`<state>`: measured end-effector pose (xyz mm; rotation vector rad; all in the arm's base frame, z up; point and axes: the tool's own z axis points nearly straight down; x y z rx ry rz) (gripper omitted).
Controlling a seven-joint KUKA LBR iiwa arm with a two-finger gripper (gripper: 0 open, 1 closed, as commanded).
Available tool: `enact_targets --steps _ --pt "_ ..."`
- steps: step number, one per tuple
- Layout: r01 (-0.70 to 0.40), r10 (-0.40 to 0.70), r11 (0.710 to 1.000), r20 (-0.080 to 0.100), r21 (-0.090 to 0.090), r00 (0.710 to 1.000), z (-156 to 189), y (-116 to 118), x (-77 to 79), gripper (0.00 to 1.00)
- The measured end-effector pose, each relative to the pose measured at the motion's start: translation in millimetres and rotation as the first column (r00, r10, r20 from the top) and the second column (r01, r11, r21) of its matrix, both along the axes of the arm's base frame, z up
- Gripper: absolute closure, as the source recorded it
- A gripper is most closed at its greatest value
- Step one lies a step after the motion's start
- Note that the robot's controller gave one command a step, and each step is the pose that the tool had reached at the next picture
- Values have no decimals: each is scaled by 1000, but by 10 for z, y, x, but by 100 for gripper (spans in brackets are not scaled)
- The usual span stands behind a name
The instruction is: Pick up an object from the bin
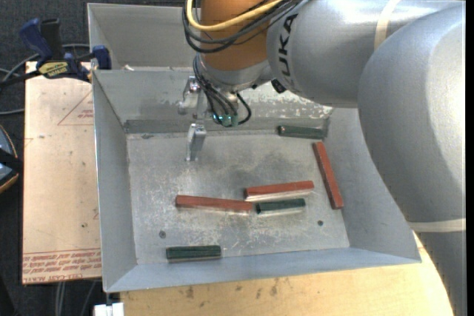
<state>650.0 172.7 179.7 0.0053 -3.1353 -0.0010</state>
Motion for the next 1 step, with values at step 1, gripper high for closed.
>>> enact_targets --steps 1 --pt "2 -2 1000 8 1 1000 53 -6 19 0"
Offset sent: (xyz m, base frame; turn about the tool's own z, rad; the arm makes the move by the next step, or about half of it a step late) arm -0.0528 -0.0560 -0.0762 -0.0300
